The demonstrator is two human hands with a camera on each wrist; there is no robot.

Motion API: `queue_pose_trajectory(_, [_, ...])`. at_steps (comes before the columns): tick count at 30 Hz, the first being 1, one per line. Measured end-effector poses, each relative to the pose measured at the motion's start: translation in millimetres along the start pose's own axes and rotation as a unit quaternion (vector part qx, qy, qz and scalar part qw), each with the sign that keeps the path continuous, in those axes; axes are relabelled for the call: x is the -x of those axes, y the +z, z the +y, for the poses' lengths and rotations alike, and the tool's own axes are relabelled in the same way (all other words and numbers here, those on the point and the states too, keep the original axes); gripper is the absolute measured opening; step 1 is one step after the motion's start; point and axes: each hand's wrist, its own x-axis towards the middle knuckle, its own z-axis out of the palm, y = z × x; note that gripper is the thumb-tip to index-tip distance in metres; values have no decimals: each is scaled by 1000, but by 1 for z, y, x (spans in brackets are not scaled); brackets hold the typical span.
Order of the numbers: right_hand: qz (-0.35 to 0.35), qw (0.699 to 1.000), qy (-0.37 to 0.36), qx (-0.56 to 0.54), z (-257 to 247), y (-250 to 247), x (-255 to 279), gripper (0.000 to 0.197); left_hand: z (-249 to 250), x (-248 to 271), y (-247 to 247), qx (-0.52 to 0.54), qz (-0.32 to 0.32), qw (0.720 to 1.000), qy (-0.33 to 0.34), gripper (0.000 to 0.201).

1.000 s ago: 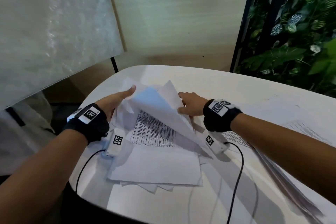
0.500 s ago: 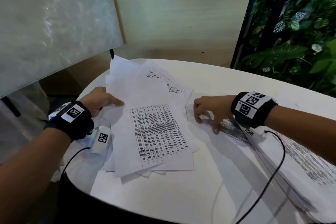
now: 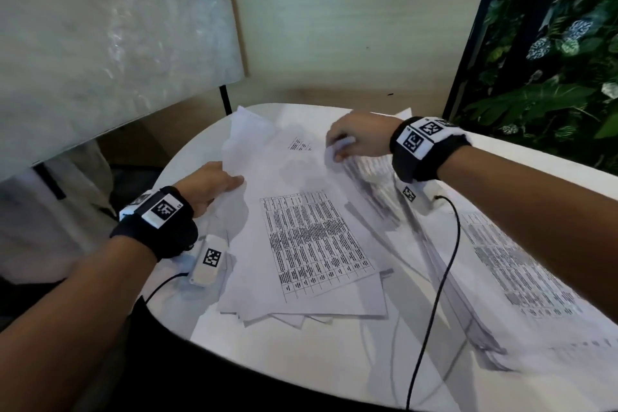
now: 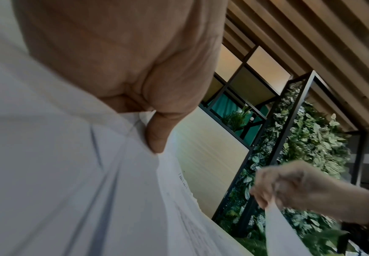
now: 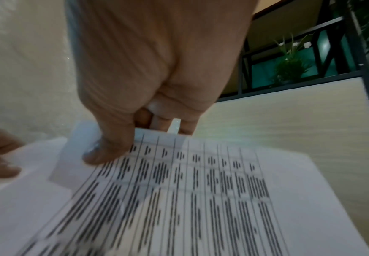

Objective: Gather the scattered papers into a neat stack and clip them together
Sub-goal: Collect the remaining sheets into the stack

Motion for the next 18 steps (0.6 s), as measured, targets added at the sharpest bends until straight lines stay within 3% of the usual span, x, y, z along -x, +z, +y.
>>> queue_pose_trajectory(6, [177, 983, -35, -37, -50, 1, -40, 18, 26, 17, 34, 75, 17, 994, 77, 25])
queue_pose_trajectory(8, [203, 979, -3, -32, -61, -1, -54, 17, 32, 22, 42, 119, 13, 990, 79, 41])
queue_pose_trajectory(10, [224, 973, 26, -52, -71, 0, -65, 17, 32, 24, 48, 87, -7, 993, 78, 49])
queue_pose_trajectory(13, [260, 949, 37, -175, -79, 5, -70, 4, 22, 22, 51, -10, -22, 996, 85, 39])
queue_pose_trajectory(15, [286, 923, 35, -255, -72, 13, -65, 20, 16, 20, 42, -12, 3, 997, 75, 42])
queue_pose_trajectory(16, [307, 918, 53, -246, -65, 17, -60, 37, 15, 20, 34, -1, 17, 997, 81, 43])
queue_pose_trajectory(18, [352, 903, 141, -204, -39, 27, -49, 70, 16, 22, 14, 33, 48, 993, 104, 45])
